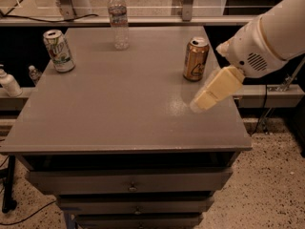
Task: Pick 7up can
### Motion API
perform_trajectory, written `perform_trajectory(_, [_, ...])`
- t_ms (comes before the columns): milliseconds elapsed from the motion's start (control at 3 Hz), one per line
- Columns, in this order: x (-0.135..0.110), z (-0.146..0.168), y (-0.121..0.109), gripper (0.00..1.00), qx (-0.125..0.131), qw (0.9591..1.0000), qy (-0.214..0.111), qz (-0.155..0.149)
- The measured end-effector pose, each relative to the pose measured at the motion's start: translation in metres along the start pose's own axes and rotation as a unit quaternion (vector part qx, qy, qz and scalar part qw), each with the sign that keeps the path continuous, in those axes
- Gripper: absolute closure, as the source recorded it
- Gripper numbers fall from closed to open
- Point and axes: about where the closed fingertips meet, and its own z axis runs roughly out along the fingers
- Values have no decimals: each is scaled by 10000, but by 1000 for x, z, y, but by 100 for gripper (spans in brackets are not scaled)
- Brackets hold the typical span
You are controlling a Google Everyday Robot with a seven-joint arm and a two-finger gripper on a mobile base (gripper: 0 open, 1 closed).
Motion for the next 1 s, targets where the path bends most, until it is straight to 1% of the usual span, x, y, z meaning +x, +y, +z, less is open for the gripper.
perform_trajectory(333, [-31,27,15,0,-215,9979,-605,89])
perform_trajectory(667, [-64,48,30,0,-399,9937,-997,326])
perform_trajectory(1000, [-64,47,30,0,-399,9937,-997,325])
